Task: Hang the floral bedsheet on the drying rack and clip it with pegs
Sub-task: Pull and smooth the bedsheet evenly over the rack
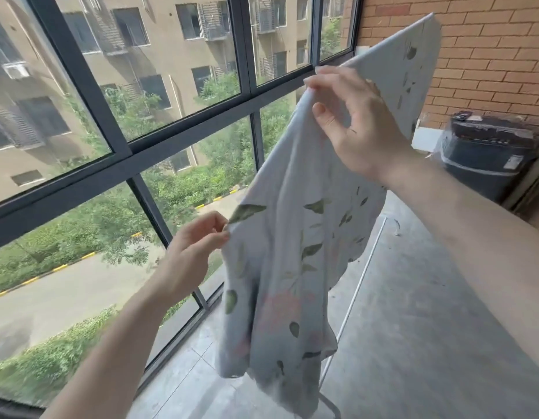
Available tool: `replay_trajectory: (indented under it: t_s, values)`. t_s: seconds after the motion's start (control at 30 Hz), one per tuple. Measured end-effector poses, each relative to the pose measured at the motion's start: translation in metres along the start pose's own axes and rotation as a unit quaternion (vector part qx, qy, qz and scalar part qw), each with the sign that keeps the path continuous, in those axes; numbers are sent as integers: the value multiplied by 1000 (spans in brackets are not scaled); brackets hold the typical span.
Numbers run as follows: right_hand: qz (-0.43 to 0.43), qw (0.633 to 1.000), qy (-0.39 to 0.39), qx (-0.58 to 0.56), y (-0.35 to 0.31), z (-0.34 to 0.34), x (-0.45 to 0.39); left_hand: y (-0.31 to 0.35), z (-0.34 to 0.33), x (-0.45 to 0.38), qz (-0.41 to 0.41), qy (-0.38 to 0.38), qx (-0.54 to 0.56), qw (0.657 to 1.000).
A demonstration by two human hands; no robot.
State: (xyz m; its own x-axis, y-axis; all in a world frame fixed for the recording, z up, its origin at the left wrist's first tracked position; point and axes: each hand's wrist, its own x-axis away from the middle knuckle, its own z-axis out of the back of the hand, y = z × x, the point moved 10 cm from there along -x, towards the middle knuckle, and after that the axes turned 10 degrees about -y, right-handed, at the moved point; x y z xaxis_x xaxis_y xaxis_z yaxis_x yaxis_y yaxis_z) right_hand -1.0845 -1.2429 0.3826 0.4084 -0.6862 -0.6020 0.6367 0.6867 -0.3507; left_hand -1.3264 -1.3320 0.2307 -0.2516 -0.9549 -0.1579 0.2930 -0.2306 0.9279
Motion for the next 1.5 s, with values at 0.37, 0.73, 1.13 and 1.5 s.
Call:
replay_trajectory:
  t_s: [0.37, 0.73, 1.13, 1.5]
  values:
    - [-15, 999, 30, 22, 1, -4, -8, 70, -33, -44, -54, 27, -116, 991]
    - [23, 998, 52, -2, 2, 7, -7, 78, -32, -46, -88, 99, -186, 974]
    - [98, 994, 1, -39, 76, 37, -61, 68, -55, -6, -11, 274, -292, 916]
    - [173, 974, -99, -107, 78, 41, -104, 41, -86, 26, 135, 429, -280, 848]
